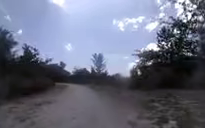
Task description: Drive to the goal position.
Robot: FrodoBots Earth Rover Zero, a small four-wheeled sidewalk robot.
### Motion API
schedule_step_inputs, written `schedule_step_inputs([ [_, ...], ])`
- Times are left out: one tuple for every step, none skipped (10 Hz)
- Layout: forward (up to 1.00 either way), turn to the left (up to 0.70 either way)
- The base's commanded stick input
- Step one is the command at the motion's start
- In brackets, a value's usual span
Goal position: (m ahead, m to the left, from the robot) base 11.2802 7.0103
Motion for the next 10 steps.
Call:
schedule_step_inputs([
  [0.85, 0.00],
  [0.85, 0.00],
  [0.85, 0.00],
  [0.85, 0.01],
  [0.85, 0.15],
  [0.85, 0.34],
  [0.85, 0.34],
  [0.85, 0.30],
  [0.85, 0.12],
  [0.85, 0.00],
])
